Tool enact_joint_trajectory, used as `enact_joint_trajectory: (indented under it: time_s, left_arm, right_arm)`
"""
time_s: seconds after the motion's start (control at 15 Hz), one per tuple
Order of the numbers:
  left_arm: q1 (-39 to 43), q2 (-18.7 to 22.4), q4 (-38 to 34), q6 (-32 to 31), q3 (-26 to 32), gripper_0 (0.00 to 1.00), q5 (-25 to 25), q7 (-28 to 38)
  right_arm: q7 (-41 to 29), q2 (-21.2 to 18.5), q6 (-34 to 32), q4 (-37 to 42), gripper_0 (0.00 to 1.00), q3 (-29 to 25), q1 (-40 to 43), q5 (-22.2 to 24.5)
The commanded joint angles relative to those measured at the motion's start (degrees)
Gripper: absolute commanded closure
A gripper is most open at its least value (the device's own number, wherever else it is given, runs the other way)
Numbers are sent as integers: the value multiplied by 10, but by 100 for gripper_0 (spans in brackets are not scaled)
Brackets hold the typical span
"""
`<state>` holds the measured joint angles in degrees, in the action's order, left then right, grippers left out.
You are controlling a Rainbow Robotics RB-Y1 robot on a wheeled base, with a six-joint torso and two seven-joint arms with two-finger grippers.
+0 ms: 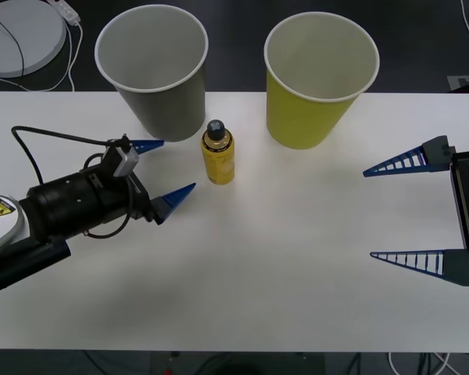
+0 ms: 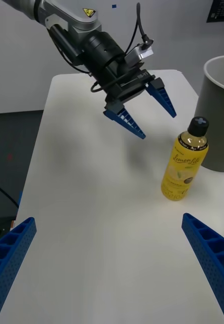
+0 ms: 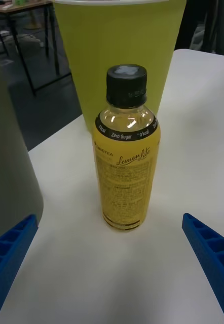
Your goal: Put the can into the green bin and the plastic bottle into the gray bin
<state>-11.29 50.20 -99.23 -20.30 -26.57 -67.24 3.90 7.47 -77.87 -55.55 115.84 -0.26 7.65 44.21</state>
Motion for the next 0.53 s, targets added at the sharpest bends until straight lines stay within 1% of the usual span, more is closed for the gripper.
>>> enact_joint_trajectory:
  time_s: [0.07, 0.53]
  left_arm:
    - [-29, -21, 24, 1, -19, 0, -9, 2]
    - [-83, -83, 85, 1, -36, 0, -36, 7]
  right_arm:
    - [0, 0, 0, 0, 0, 0, 0, 0]
    - [0, 0, 0, 0, 0, 0, 0, 0]
